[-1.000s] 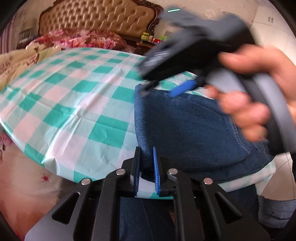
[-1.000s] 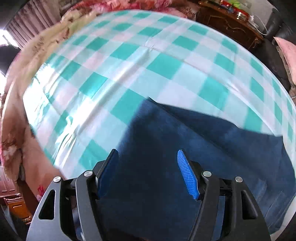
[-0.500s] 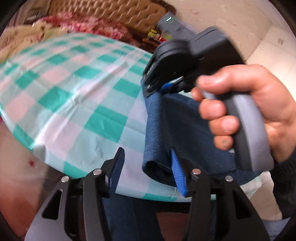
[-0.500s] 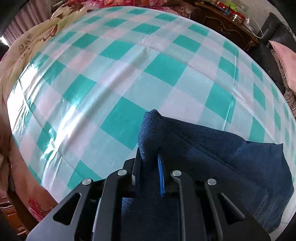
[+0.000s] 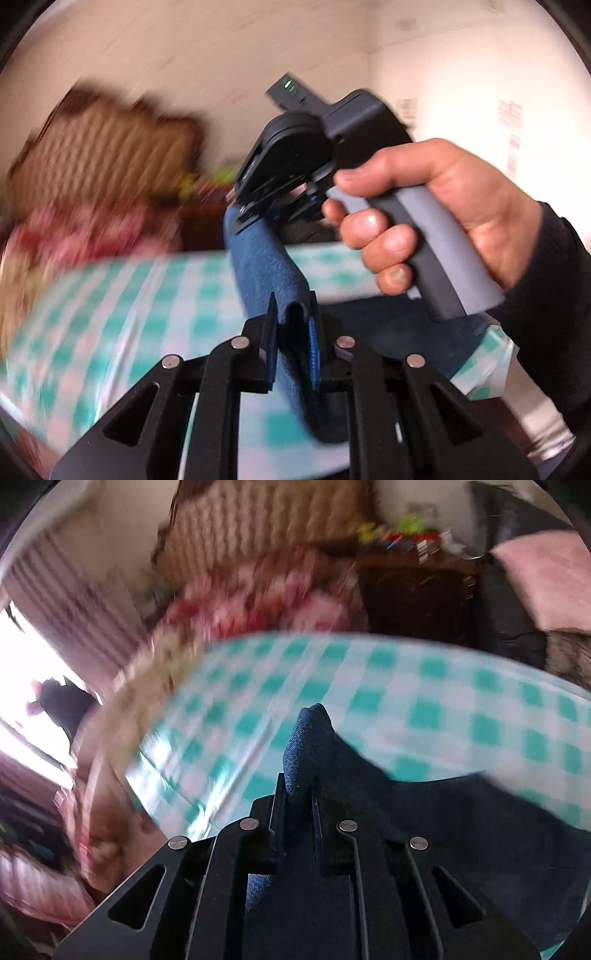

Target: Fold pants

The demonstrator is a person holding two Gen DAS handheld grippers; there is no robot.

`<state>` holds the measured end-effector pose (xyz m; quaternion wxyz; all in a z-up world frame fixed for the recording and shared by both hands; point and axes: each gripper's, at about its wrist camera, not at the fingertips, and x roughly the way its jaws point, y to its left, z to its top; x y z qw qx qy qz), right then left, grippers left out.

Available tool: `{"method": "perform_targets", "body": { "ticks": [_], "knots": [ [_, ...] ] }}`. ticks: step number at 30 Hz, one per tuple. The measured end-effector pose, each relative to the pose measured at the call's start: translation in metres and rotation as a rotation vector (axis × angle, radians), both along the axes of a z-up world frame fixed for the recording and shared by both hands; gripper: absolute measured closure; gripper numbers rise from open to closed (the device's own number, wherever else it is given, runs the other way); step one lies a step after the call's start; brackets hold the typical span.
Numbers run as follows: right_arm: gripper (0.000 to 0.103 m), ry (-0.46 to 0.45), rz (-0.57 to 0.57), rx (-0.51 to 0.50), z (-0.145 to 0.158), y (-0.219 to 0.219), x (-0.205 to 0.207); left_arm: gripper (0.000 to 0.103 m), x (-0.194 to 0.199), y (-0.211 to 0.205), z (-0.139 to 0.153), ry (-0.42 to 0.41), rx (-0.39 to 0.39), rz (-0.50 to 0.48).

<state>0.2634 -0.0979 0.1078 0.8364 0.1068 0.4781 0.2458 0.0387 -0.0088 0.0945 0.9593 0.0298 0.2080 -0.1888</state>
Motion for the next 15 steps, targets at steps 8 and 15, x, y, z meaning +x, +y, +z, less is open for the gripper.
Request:
{"method": "perform_targets", "body": {
  "ticks": [8,15],
  "knots": [
    [0.090,0.032,-0.161,0.079,-0.051,-0.259,-0.021,0.090,-0.012,-0.258,-0.038,-0.112,0.246,-0.220],
    [0.079,0.257,-0.245,0.159,-0.208,-0.352,-0.014,0.084,-0.026,-0.371,-0.179,-0.109,0.599,-0.231]
  ]
}}
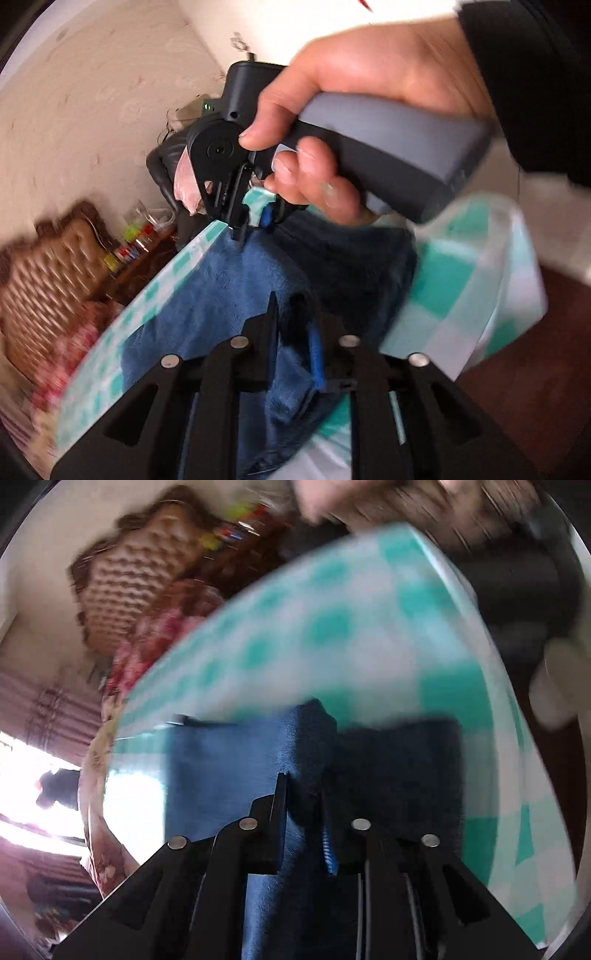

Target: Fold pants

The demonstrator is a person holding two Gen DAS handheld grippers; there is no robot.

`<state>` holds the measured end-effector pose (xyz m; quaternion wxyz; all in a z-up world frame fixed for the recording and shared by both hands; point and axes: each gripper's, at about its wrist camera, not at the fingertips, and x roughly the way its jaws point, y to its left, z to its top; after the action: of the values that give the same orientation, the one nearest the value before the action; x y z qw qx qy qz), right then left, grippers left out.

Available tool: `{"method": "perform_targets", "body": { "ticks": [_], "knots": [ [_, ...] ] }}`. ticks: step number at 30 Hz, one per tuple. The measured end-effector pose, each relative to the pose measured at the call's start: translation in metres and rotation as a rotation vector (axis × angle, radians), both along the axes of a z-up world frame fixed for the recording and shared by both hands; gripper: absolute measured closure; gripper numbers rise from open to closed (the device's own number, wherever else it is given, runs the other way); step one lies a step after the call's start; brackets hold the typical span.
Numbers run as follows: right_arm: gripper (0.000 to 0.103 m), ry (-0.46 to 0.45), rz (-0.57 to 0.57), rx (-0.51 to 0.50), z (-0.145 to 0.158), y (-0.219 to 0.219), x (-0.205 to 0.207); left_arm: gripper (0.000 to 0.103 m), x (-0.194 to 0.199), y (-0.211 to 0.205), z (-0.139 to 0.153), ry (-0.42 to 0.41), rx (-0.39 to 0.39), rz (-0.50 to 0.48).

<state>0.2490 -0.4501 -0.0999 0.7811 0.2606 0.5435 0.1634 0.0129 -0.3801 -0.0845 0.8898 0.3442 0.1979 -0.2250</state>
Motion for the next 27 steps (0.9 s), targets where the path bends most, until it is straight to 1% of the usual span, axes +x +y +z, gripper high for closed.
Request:
{"method": "perform_targets", "body": {
  "ticks": [1,2,4,5,7,8,9,10,11,12,13,15,18,19,21,24,25,27],
  "knots": [
    [0.077,-0.013,0.005,0.023,-0.002,-0.001,-0.002,0.080,-0.002,0.001,-0.007,-0.016,0.021,-0.002],
    [0.065,-0.021,0.014,0.043,-0.001,-0.003,-0.002,0.075,-0.004,-0.002,-0.014,-0.038,0.051,-0.007],
    [0.047,-0.043,0.029,0.022,0.005,0.001,-0.001,0.073,-0.007,-0.003,-0.021,-0.081,0.078,0.003],
    [0.046,-0.057,0.042,0.006,0.009,0.004,0.000,0.070,-0.007,-0.003,-0.024,-0.090,0.085,0.010],
    [0.046,-0.057,0.068,-0.004,0.013,0.009,0.007,0.070,-0.005,-0.008,-0.030,-0.105,0.111,0.006],
    [0.046,-0.049,0.072,-0.017,0.015,0.013,0.011,0.074,-0.003,-0.010,-0.033,-0.103,0.117,0.002],
    [0.048,-0.041,0.080,-0.054,0.012,0.014,0.016,0.082,-0.001,-0.009,-0.035,-0.099,0.125,0.004],
    [0.064,-0.036,0.080,-0.092,0.013,0.015,0.018,0.088,0.000,-0.010,-0.038,-0.104,0.144,0.006],
    [0.080,-0.018,0.083,-0.128,0.015,0.016,0.021,0.090,-0.003,-0.013,-0.037,-0.116,0.153,0.009],
    [0.083,-0.020,0.088,-0.116,0.018,0.006,0.017,0.090,-0.003,-0.013,-0.033,-0.127,0.156,0.015],
    [0.092,-0.039,0.101,-0.091,0.026,0.005,0.016,0.090,-0.004,-0.012,-0.025,-0.138,0.152,0.021],
    [0.092,-0.096,0.113,-0.092,0.048,0.006,0.012,0.090,-0.001,-0.011,-0.009,-0.179,0.148,0.028],
    [0.092,-0.140,0.113,-0.101,0.067,0.001,0.006,0.090,-0.002,-0.017,0.006,-0.206,0.139,0.021],
    [0.092,-0.145,0.109,-0.103,0.069,-0.002,0.006,0.090,-0.003,-0.021,0.008,-0.214,0.140,0.013],
    [0.093,-0.145,0.103,-0.101,0.068,-0.014,0.005,0.090,-0.010,-0.032,0.005,-0.213,0.152,-0.007],
    [0.093,-0.128,0.091,-0.106,0.055,-0.029,0.004,0.090,-0.007,-0.042,-0.003,-0.203,0.176,-0.032],
    [0.093,-0.123,0.086,-0.101,0.050,-0.034,0.004,0.090,0.004,-0.042,-0.009,-0.201,0.184,-0.038],
    [0.093,-0.121,0.081,-0.091,0.038,-0.043,0.002,0.090,0.010,-0.047,-0.019,-0.186,0.203,-0.056]
  ]
}}
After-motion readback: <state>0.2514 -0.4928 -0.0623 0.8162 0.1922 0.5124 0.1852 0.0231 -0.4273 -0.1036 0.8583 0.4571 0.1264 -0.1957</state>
